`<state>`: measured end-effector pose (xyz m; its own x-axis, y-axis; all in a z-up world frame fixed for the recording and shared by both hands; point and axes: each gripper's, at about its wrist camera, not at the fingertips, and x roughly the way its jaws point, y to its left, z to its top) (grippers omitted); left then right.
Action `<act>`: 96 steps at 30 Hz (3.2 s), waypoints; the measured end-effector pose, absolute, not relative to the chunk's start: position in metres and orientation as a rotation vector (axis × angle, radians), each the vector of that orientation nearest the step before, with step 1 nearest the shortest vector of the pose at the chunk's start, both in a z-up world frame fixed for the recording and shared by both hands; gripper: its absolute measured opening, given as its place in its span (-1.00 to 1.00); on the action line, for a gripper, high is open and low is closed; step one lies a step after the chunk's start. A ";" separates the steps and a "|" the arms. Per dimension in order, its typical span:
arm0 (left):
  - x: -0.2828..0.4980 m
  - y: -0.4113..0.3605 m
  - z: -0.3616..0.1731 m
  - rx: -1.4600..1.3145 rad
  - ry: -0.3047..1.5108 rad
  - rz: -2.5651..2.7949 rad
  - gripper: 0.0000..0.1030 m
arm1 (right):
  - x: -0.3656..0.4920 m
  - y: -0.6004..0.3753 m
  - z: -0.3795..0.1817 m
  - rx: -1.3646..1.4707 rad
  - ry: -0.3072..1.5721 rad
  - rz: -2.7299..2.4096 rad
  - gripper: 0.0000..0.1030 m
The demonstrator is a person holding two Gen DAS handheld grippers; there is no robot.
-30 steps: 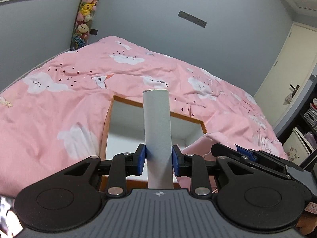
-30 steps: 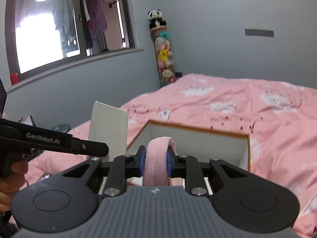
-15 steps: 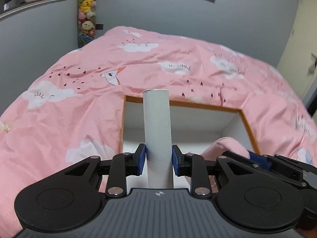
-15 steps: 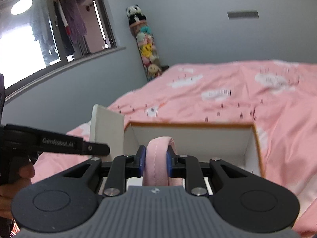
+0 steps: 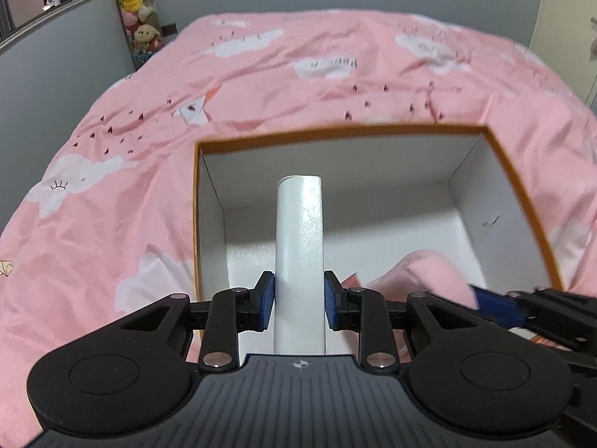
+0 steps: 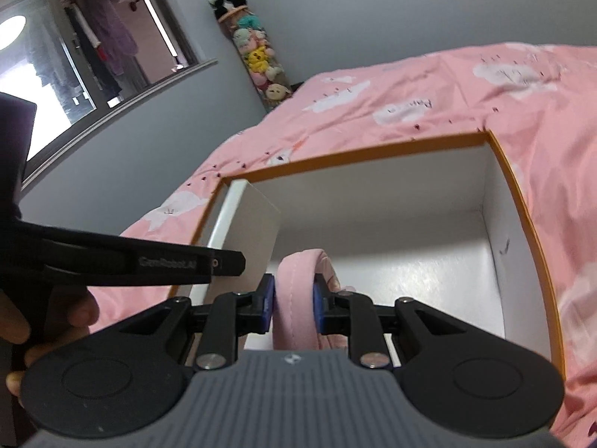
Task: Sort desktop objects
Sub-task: 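Carry the tube and headband over the box and release both inside, then withdraw both open grippers from the box back toward the pile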
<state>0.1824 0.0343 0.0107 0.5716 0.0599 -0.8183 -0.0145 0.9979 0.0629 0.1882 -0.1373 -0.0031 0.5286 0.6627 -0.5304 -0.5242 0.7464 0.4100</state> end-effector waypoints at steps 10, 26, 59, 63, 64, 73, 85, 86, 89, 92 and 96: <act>0.189 0.037 -0.010 0.096 0.998 0.083 -0.40 | 0.191 -0.137 -0.014 0.262 0.780 0.730 -0.55; 0.189 0.044 -0.018 0.093 1.032 0.097 -0.38 | 0.198 -0.126 -0.018 0.294 0.839 0.752 -0.55; 0.105 0.092 0.020 -0.073 0.892 0.153 -0.37 | 0.193 -0.080 -0.019 0.260 0.925 0.858 -0.55; 0.104 0.091 0.018 -0.082 0.898 0.152 -0.37 | 0.192 -0.074 -0.023 0.207 0.944 0.818 -0.54; 0.104 0.091 0.017 -0.083 0.900 0.153 -0.37 | 0.192 -0.074 -0.026 0.211 0.948 0.819 -0.54; 0.100 0.094 0.018 -0.094 0.896 0.182 -0.36 | 0.180 -0.076 -0.018 0.159 0.915 0.814 -0.29; 0.082 0.099 0.030 -0.141 0.821 0.217 0.05 | 0.156 -0.093 0.009 0.090 0.780 0.803 0.21; 0.079 0.098 0.032 -0.148 0.808 0.210 0.09 | 0.154 -0.095 0.011 0.082 0.772 0.800 0.21; 0.069 0.094 0.039 -0.149 0.765 0.181 0.14 | 0.145 -0.105 0.020 0.066 0.731 0.802 0.25; 0.060 0.086 0.044 -0.109 0.727 0.164 0.27 | 0.136 -0.118 0.030 0.053 0.683 0.813 0.43; 0.047 0.072 0.046 -0.059 0.685 0.114 0.30 | 0.125 -0.136 0.041 0.046 0.638 0.806 0.52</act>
